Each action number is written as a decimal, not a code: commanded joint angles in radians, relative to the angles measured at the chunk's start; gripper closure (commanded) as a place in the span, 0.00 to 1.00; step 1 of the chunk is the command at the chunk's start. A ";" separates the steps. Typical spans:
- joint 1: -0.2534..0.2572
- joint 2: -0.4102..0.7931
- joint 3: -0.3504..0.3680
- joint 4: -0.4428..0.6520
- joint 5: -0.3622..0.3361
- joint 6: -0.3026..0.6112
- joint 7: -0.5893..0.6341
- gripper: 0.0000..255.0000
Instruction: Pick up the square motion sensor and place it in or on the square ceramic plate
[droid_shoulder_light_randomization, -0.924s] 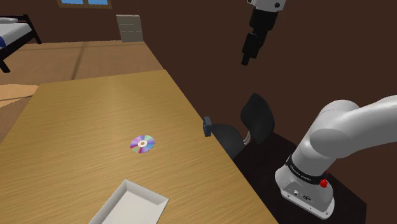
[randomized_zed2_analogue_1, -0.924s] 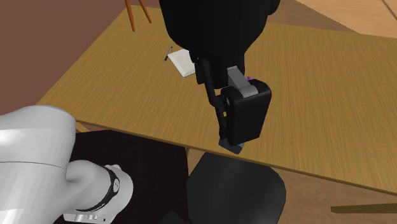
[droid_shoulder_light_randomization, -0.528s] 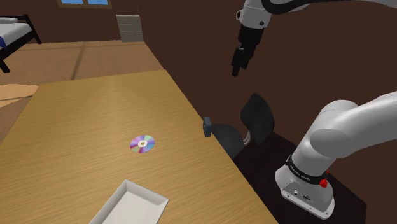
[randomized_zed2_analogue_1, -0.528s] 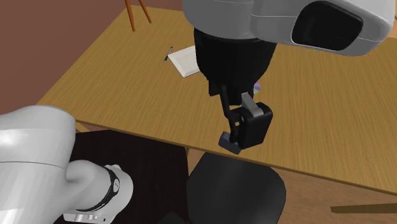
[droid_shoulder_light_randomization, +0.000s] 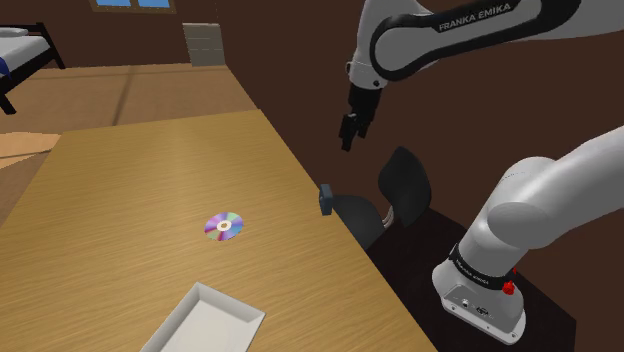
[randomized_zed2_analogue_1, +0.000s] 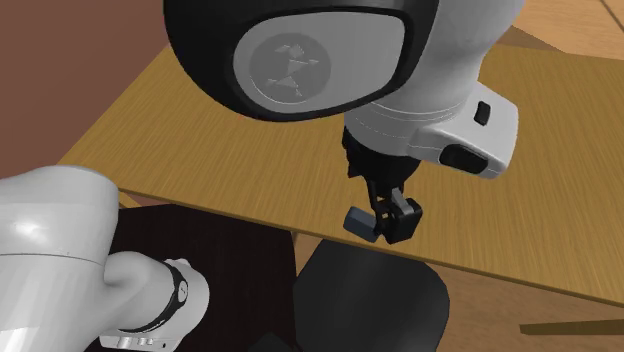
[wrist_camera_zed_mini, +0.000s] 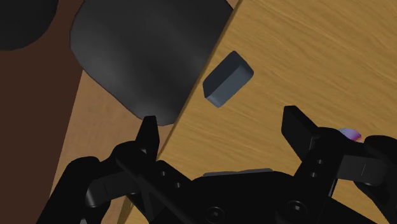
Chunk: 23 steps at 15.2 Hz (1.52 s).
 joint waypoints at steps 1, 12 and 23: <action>0.002 0.056 0.012 -0.019 0.004 0.070 0.012 0.00; -0.001 0.463 0.065 -0.001 -0.026 0.421 0.093 0.00; -0.002 0.566 0.066 -0.019 -0.054 0.540 0.114 0.00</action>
